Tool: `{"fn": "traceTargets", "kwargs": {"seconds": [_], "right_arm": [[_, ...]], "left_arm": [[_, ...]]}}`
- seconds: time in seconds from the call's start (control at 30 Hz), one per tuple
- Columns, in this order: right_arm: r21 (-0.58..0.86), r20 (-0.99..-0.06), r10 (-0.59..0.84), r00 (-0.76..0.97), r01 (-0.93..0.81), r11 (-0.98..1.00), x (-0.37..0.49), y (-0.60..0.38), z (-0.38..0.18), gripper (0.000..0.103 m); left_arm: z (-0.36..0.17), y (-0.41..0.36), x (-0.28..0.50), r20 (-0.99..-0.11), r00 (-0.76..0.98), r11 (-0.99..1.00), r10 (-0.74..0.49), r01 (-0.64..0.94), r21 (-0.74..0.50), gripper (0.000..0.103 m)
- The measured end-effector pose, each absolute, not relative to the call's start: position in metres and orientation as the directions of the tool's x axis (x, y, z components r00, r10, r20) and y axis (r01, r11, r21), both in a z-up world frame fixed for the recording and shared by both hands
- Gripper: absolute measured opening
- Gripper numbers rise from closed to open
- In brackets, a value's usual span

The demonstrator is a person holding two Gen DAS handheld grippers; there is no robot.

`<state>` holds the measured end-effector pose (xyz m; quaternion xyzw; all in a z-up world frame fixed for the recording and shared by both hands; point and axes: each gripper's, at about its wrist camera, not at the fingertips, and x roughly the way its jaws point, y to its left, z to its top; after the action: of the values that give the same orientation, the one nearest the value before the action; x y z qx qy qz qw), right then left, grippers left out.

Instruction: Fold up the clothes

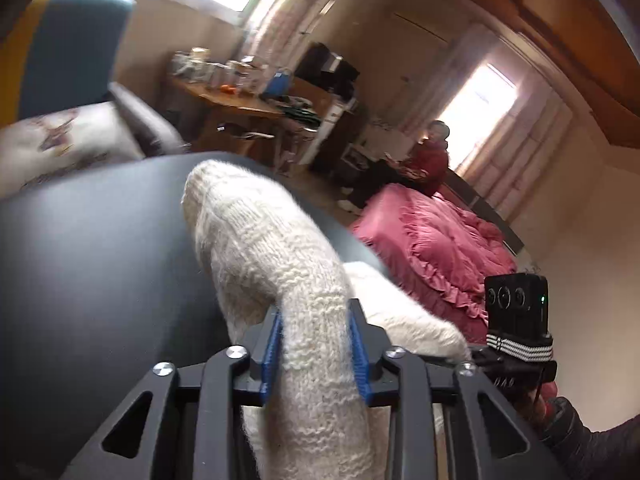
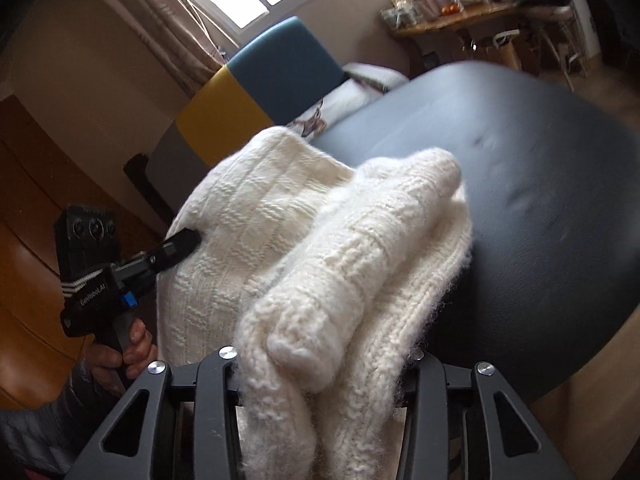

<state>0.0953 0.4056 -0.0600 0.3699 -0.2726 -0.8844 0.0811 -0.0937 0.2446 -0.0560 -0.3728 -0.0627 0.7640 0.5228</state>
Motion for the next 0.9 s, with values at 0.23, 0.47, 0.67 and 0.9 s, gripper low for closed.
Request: {"fn": "traceTargets", "kwargs": {"seconds": [0.23, 0.47, 0.67, 0.9], "right_arm": [[0.465, -0.642, -0.213, -0.737, -0.153, -0.872, 0.076, 0.459, -0.048, 0.042], [0.525, -0.679, -0.227, -0.698, -0.244, -0.816, 0.06, 0.492, -0.08, 0.041], [0.595, -0.639, -0.289, -0.713, -0.22, -0.773, 0.059, 0.484, -0.091, 0.045], [0.612, -0.64, -0.313, -0.702, -0.218, -0.76, 0.053, 0.48, -0.113, 0.046]], "left_arm": [[-0.054, 0.326, -0.134, -0.573, -0.121, -0.442, 0.81, -0.768, -0.463, 0.003], [-0.079, 0.289, -0.159, -0.637, -0.12, -0.54, 0.762, -0.66, -0.522, 0.028], [-0.129, 0.264, -0.179, -0.662, 0.013, -0.568, 0.75, -0.5, -0.653, 0.05], [-0.15, 0.282, -0.186, -0.666, 0.089, -0.527, 0.74, -0.538, -0.658, 0.061]]}}
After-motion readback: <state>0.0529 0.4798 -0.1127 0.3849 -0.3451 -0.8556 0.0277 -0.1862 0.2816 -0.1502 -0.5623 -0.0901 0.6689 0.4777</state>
